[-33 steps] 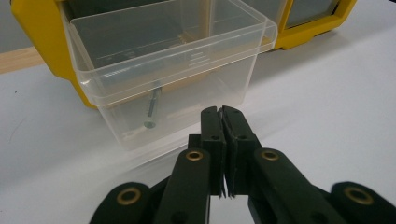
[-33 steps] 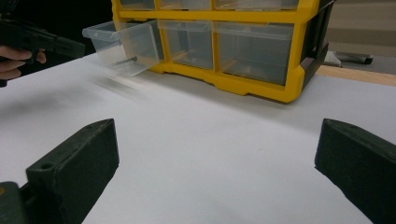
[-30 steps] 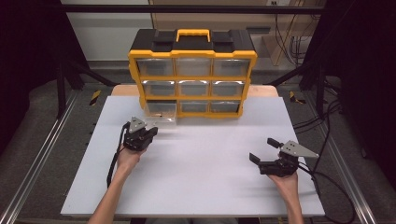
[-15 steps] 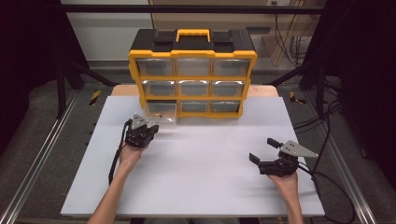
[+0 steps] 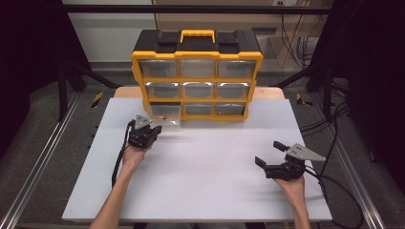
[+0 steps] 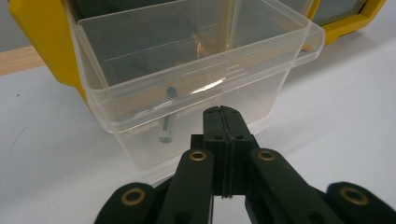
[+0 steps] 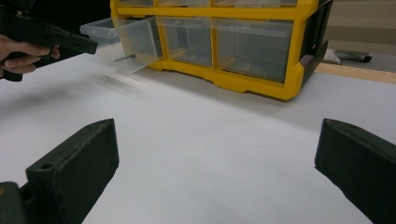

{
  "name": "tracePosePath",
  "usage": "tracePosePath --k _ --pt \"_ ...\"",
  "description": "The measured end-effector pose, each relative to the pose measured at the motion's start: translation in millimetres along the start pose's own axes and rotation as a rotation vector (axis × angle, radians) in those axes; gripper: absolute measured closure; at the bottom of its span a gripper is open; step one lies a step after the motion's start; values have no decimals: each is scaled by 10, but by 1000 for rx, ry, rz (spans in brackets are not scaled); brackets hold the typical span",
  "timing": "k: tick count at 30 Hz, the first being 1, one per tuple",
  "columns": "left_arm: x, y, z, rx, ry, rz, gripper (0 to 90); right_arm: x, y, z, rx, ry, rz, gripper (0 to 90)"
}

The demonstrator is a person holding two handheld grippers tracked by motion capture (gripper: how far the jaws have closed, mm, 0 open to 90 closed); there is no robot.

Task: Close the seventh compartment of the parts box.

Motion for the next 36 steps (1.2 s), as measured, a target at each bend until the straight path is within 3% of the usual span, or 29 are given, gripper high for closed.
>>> tracePosePath --k 36 --pt "-31 132 -21 4 3 7 890 7 -10 -5 -1 -2 -4 4"
Point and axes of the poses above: each handheld gripper's, and its own axes: y roughly forward along the jaws, z roughly out of its top, x roughly to its right, the point moved 6 cm from there along y, roughly forward along the jaws, and after that the axes turned 9 degrees about z, right-handed, at the moved point
